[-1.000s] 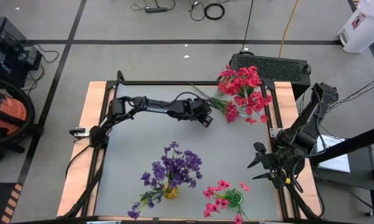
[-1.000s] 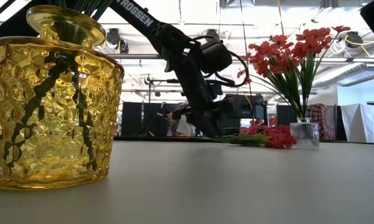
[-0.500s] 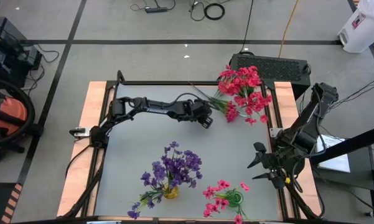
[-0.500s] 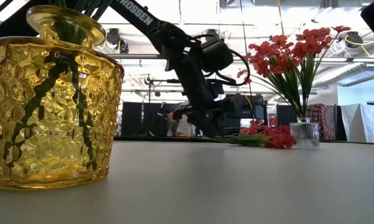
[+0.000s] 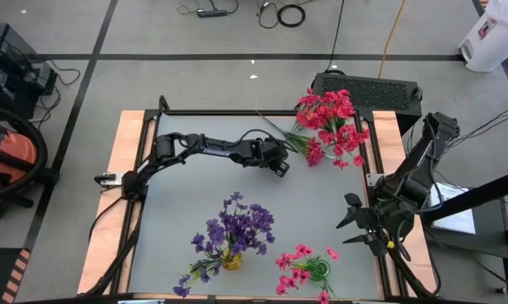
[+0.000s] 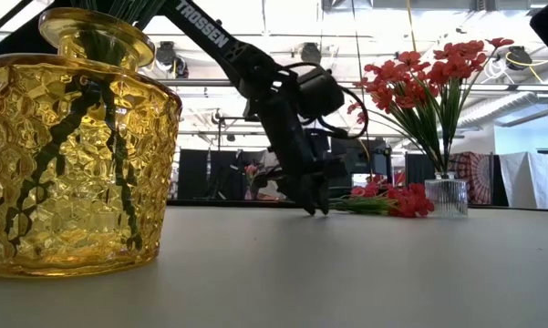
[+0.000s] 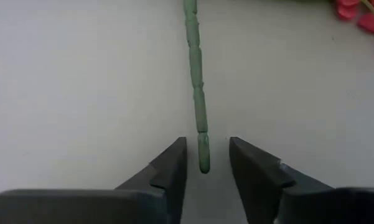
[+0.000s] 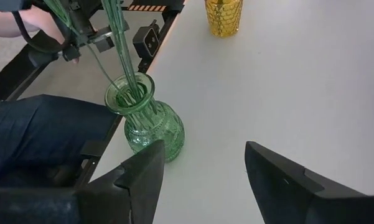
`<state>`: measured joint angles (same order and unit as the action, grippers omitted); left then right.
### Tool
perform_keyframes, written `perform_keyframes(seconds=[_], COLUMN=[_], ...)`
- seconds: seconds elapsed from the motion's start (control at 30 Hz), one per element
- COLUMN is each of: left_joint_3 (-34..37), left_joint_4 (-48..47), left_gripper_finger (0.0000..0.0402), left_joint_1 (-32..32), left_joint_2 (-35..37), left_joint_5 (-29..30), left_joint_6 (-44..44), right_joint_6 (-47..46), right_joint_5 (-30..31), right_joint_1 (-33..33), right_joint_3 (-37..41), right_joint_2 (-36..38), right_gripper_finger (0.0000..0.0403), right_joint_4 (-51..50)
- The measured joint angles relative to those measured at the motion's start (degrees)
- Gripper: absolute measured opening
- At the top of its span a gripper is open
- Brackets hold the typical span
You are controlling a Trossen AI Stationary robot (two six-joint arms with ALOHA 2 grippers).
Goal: Sort flowers into vase by color
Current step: Put the top pink flower into the green transparent vase
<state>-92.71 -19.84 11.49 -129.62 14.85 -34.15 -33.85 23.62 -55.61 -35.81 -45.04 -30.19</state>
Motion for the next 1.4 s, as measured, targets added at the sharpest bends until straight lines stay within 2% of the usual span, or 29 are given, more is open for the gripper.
perform_keyframes(seconds=[0.27,0.33,0.83,1.4], left_joint_3=[0.0,0.0,-0.2,-0.2], left_joint_4=[0.4,0.5,0.5,-9.3], left_gripper_finger=[0.0024,0.0009,0.0004,0.0003], left_joint_1=[0.1,0.1,-0.2,-2.6], left_joint_2=[0.0,0.0,3.4,18.5], left_joint_5=[-0.1,-0.1,2.0,14.1], left_joint_6=[1.8,1.9,3.0,2.9], right_joint_6=[0.3,0.4,0.0,-1.5], right_joint_5=[0.0,0.0,0.0,0.0], right_joint_1=[0.0,0.0,0.0,0.0], right_joint_3=[0.0,0.0,0.0,0.0], right_joint_2=[0.0,0.0,0.0,0.0], right_gripper_finger=[0.0215,0.0215,0.0215,0.0215], right_joint_4=[0.0,-0.1,0.0,0.0])
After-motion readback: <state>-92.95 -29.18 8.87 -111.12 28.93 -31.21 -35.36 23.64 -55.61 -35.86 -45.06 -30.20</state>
